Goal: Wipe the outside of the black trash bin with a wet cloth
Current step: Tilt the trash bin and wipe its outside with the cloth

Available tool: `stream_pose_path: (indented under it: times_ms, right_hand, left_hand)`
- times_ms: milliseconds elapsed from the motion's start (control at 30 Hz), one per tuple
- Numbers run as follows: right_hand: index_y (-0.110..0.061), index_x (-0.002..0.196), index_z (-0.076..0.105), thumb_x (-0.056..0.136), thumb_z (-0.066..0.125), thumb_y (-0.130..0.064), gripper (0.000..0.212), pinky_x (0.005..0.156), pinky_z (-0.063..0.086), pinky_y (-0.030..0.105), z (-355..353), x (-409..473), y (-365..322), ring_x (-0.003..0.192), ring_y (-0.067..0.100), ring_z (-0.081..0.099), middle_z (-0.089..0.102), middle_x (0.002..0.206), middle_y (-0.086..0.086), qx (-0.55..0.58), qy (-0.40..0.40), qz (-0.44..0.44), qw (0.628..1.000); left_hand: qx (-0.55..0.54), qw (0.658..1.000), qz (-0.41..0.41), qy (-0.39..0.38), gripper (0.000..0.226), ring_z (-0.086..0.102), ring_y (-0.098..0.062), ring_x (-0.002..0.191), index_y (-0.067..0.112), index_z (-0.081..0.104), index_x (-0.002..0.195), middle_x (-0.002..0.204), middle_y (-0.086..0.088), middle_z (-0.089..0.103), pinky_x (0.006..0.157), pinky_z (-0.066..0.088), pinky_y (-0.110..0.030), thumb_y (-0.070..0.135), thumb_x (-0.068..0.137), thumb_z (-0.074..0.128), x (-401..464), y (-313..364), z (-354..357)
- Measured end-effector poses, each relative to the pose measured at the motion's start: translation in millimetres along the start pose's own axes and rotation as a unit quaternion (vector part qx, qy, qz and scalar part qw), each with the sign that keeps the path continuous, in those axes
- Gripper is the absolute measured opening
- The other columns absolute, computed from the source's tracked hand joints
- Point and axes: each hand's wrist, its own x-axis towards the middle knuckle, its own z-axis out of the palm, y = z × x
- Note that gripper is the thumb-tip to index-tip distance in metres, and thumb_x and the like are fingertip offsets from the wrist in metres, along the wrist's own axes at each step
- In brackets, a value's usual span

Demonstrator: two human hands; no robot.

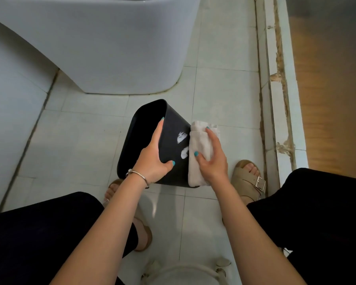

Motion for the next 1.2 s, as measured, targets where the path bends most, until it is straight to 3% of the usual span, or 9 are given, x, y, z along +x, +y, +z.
stream_pose_path:
  times_ms: [67,200,400,600,700,800,933,1067,1200]
  right_hand:
    - [-0.047,0.145,0.031,0.088,0.061,-0.016,0.072,0.09,0.04,0.03,0,2,1,0.117,0.023,0.053,0.046,0.123,-0.024,0.003,0.005,0.0,1.0]
    - [-0.047,0.147,0.027,0.09,0.059,-0.018,0.071,0.092,0.041,0.035,-2,11,5,0.12,0.03,0.053,0.053,0.136,-0.002,0.003,0.019,0.065,0.998]
    - [-0.053,0.14,0.033,0.087,0.06,-0.014,0.071,0.092,0.044,0.033,2,-2,-8,0.118,0.015,0.052,0.044,0.138,-0.027,0.03,-0.002,-0.033,0.999]
    - [-0.053,0.142,0.032,0.088,0.058,-0.015,0.07,0.088,0.04,0.03,5,10,-6,0.115,0.019,0.052,0.051,0.125,-0.016,0.04,0.032,0.066,0.996]
    - [-0.051,0.14,0.036,0.087,0.059,-0.01,0.071,0.086,0.038,0.026,7,6,-9,0.105,0.008,0.046,0.046,0.125,-0.025,0.06,0.004,0.01,0.998]
    - [-0.049,0.139,0.039,0.084,0.06,-0.007,0.072,0.089,0.037,0.023,4,6,-5,0.113,0.003,0.045,0.045,0.138,-0.026,0.07,-0.011,-0.035,0.997]
    - [-0.052,0.139,0.036,0.087,0.058,-0.011,0.071,0.09,0.043,0.03,-2,16,3,0.109,0.012,0.049,0.045,0.125,-0.024,0.032,0.021,0.021,0.999]
    - [-0.053,0.136,0.04,0.085,0.059,-0.007,0.071,0.095,0.044,0.031,1,15,-1,0.115,0.01,0.049,0.045,0.13,-0.026,0.062,0.0,-0.003,0.998]
    - [-0.047,0.136,0.043,0.083,0.06,-0.002,0.071,0.094,0.04,0.021,3,15,-5,0.124,0.005,0.045,0.045,0.141,-0.024,0.076,-0.03,-0.071,0.994]
  left_hand:
    - [0.001,1.0,-0.004,-0.001,0.111,0.056,0.006,0.09,0.049,-0.004,0.147,0.124,0.016,0.044,0.077,0.049,-0.014,0.006,0.079,0.072,-1,0,0]
    - [0.004,1.0,-0.004,-0.003,0.111,0.051,0.01,0.089,0.048,-0.004,0.148,0.125,0.017,0.042,0.074,0.043,-0.007,0.007,0.079,0.073,-1,-1,-1]
    - [0.004,1.0,-0.004,-0.003,0.111,0.051,0.01,0.088,0.046,-0.004,0.148,0.125,0.017,0.04,0.076,0.046,-0.013,0.006,0.079,0.073,-1,0,-1]
    - [0.003,1.0,-0.005,-0.004,0.111,0.054,0.002,0.091,0.048,-0.004,0.148,0.124,0.015,0.043,0.082,0.049,-0.019,0.006,0.079,0.073,-1,2,-2]
    - [0.001,1.0,-0.008,0.0,0.111,0.056,-0.002,0.094,0.047,-0.004,0.149,0.125,0.014,0.043,0.084,0.051,-0.023,0.006,0.079,0.073,-2,1,-3]
    - [0.0,1.0,-0.01,-0.005,0.111,0.057,-0.001,0.093,0.048,-0.005,0.148,0.122,0.013,0.044,0.081,0.052,-0.023,0.007,0.08,0.072,-3,1,-2]
    - [0.015,1.0,-0.006,-0.009,0.111,0.06,-0.012,0.095,0.048,-0.006,0.148,0.125,0.007,0.049,0.083,0.052,-0.024,0.007,0.08,0.072,-2,7,2]
    - [0.008,1.0,-0.01,-0.004,0.111,0.059,-0.001,0.088,0.048,-0.006,0.147,0.117,0.012,0.049,0.074,0.049,-0.013,0.007,0.08,0.071,-1,4,2]
    - [-0.013,1.0,-0.016,0.009,0.111,0.058,-0.002,0.094,0.049,-0.005,0.147,0.122,0.013,0.047,0.078,0.051,-0.018,0.007,0.079,0.072,-4,-1,1]
